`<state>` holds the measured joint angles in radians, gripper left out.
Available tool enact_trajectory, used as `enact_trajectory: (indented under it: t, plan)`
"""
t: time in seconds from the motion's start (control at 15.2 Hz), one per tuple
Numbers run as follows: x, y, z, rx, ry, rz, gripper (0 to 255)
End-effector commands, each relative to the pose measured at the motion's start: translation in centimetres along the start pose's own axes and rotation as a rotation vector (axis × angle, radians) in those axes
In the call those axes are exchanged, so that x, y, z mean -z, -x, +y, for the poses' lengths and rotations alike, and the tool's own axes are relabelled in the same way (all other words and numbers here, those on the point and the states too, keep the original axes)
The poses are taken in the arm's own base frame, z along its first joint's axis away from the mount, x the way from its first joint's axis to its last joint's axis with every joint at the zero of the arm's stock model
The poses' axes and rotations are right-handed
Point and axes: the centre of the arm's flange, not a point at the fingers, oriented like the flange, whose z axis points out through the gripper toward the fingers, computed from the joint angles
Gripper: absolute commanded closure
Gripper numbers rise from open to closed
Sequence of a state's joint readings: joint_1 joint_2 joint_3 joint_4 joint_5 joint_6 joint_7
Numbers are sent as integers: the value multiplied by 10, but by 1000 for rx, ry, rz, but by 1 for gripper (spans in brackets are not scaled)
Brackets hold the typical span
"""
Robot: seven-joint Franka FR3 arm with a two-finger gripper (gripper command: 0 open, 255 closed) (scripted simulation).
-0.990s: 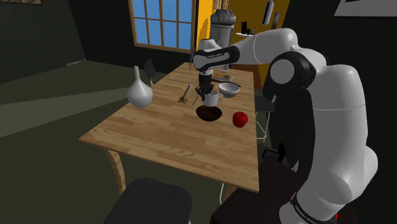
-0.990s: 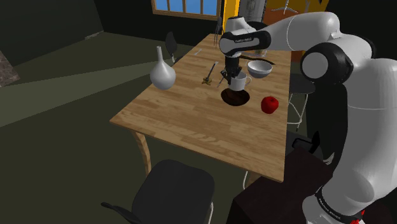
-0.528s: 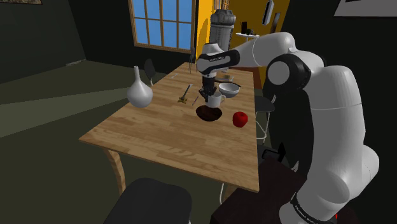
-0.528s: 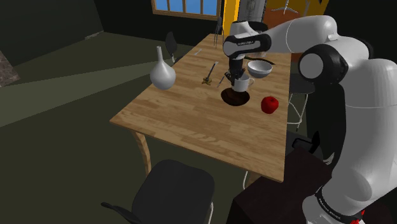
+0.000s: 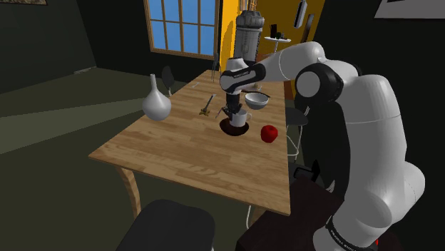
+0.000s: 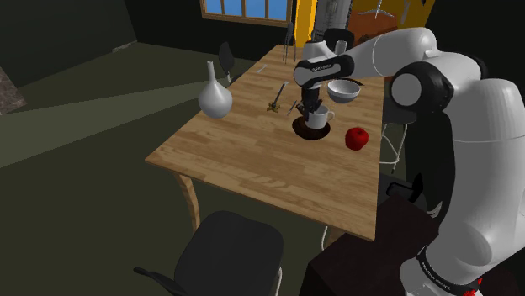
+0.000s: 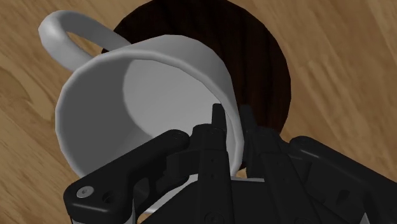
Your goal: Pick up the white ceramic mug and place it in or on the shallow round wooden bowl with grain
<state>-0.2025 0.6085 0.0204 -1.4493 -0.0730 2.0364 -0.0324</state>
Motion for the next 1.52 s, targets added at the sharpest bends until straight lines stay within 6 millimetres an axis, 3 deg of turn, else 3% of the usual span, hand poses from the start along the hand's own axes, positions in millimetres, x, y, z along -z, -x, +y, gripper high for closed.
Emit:
enact_trajectory:
  t: [0.0, 0.07, 0.59, 0.66, 0.99, 1.25, 1.45]
  plan:
    - [-9, 0, 0, 0, 0, 1, 255]
    - [-16, -1, 0, 0, 0, 1, 255]
    - [-16, -1, 0, 0, 0, 1, 255]
    - [-16, -1, 0, 0, 0, 1, 0]
    - [-16, -1, 0, 0, 0, 1, 0]
    - [34, 0, 0, 0, 0, 1, 0]
    - [34, 0, 0, 0, 0, 1, 0]
